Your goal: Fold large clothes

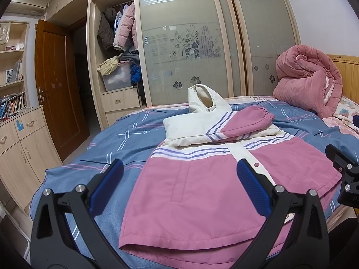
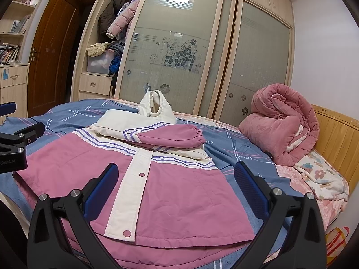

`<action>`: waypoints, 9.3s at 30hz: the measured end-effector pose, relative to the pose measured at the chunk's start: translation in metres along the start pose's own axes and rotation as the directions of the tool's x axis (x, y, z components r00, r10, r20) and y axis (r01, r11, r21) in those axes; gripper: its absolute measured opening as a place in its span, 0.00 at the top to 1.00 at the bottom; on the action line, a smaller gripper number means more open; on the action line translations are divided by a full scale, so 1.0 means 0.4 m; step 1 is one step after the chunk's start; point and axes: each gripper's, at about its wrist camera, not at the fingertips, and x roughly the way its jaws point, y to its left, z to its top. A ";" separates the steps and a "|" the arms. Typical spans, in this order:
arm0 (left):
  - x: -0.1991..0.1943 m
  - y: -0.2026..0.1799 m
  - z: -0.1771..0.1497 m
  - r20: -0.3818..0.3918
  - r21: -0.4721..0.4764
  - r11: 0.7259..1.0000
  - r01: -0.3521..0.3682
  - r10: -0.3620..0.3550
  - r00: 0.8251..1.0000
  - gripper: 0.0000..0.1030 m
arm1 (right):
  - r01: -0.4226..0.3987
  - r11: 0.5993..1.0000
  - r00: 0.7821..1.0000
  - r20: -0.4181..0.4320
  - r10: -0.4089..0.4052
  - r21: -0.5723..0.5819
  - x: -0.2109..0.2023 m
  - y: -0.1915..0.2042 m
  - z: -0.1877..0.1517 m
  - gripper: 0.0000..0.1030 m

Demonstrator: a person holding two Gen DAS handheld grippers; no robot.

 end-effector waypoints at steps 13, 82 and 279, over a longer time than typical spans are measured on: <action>0.042 0.039 0.022 -0.068 -0.091 0.993 0.079 -0.085 0.994 0.02 | -0.001 1.000 1.000 0.009 0.001 0.009 -0.001 -0.011 -0.001 0.01; 1.170 -0.005 0.169 -0.567 -0.303 0.938 0.167 -0.318 0.760 0.80 | -0.021 0.927 0.996 -0.075 0.053 0.374 0.189 -0.223 -0.065 0.01; -0.022 0.086 -0.012 -0.026 -0.152 0.979 0.135 -0.141 0.990 0.02 | -0.101 0.981 0.994 0.059 0.092 0.165 -0.037 -0.176 -0.027 0.01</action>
